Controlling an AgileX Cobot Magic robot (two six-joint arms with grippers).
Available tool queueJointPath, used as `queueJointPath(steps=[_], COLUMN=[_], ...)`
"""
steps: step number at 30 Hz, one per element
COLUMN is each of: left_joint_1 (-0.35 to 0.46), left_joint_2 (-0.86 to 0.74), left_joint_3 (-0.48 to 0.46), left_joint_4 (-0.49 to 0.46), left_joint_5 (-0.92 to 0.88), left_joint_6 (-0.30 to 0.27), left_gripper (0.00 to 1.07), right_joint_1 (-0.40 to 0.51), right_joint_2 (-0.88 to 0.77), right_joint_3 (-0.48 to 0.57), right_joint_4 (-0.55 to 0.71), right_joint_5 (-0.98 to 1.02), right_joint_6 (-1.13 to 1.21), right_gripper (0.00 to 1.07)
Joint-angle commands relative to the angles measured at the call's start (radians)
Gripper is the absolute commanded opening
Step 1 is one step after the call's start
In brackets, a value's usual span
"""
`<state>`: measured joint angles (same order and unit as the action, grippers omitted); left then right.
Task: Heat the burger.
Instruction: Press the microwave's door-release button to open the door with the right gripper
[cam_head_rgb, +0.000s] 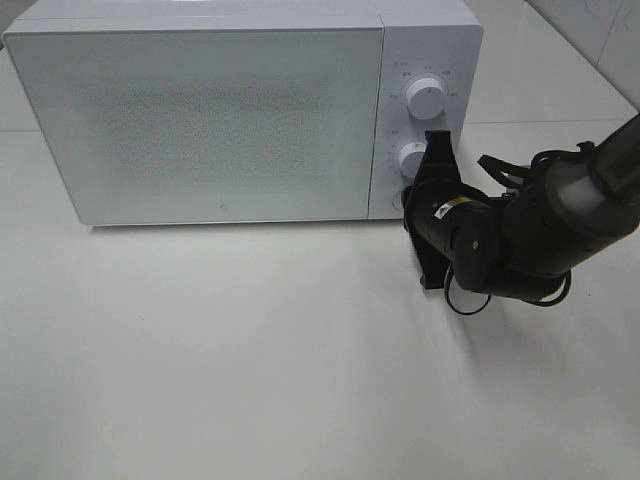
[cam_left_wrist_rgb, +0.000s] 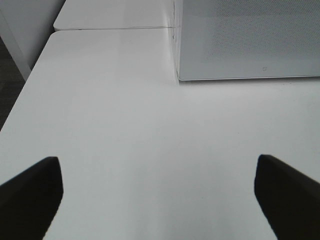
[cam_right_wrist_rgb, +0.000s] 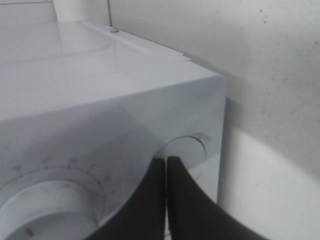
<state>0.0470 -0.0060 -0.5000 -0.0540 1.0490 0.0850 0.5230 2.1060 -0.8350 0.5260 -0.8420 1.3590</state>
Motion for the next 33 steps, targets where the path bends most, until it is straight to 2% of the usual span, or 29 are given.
queueJointPath(steps=[1,5,13,28,33], left_joint_1=[0.004,0.004,0.004,0.004,0.004], left_joint_2=[-0.016,-0.016,-0.016,-0.016,-0.016], left_joint_3=[0.003,0.003,0.003,0.003,0.003], left_joint_4=[-0.002,-0.002,-0.002,-0.002,-0.002], left_joint_5=[-0.010,-0.010,-0.010,-0.010,-0.010], left_joint_6=[-0.004,-0.004,-0.004,-0.004,-0.004], left_gripper=[0.96,0.96,0.96,0.96,0.96], right_joint_1=[-0.009,-0.009,-0.008,-0.009,-0.009], right_joint_2=[0.013,0.018,0.018,0.053,0.091], right_joint_3=[-0.033,-0.037,-0.037,-0.107,-0.161], right_joint_4=[-0.006,0.003,0.029,0.036,0.039], right_joint_5=[-0.008,-0.043,-0.328,-0.437,-0.487], right_joint_6=[0.001,0.000,0.006,-0.018,-0.023], right_gripper=[0.00,0.00,0.00,0.00,0.00])
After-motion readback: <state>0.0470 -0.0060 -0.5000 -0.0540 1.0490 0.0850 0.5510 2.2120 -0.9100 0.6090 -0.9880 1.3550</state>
